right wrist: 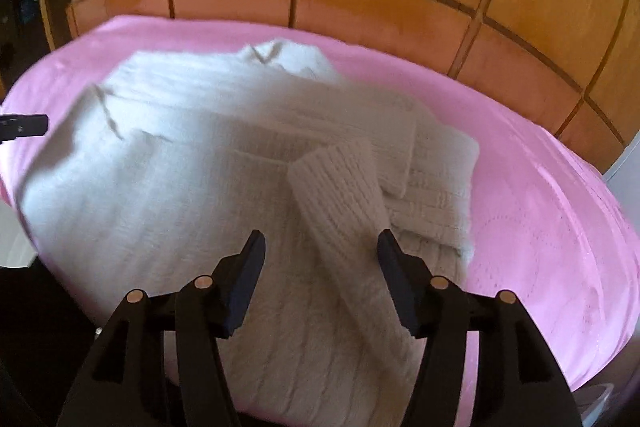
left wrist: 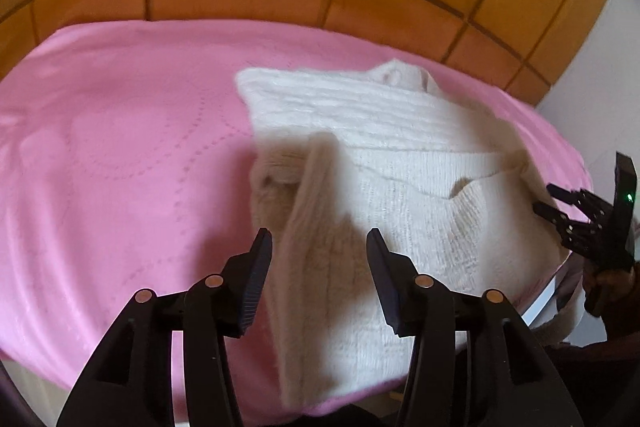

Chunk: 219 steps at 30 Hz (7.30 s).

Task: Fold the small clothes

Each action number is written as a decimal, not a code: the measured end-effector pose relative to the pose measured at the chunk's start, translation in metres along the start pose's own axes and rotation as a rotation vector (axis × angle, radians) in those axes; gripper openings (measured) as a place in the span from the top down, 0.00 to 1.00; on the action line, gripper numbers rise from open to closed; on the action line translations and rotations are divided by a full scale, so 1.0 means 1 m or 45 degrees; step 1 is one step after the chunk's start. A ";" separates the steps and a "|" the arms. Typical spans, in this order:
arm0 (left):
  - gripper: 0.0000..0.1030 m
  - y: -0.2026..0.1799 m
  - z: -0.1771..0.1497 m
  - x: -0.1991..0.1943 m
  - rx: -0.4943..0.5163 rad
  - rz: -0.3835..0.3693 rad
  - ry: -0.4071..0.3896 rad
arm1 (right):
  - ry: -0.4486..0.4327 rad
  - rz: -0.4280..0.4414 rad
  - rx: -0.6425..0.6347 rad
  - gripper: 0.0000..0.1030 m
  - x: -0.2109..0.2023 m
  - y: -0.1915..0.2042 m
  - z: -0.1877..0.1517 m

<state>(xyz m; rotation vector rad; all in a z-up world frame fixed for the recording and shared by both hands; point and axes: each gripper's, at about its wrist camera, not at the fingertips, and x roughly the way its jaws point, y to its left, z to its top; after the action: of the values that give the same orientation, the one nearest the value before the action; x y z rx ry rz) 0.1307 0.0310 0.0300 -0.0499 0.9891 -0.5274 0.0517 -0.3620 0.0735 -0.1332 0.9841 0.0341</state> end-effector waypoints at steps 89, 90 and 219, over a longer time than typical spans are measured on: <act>0.97 -0.037 0.143 0.159 0.033 0.224 -0.023 | 0.016 0.061 0.482 0.93 0.121 -0.064 0.126; 0.97 -0.037 0.144 0.155 0.025 0.217 -0.021 | 0.013 0.074 0.479 0.92 0.119 -0.065 0.126; 0.35 -0.062 0.069 0.048 -0.012 0.212 -0.179 | -0.073 0.235 0.935 0.58 0.016 -0.167 0.029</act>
<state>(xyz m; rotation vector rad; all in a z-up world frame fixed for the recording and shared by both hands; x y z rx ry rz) 0.1821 -0.0575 0.0483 -0.0129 0.8496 -0.3616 0.0995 -0.5243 0.0926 0.6291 0.8955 -0.1535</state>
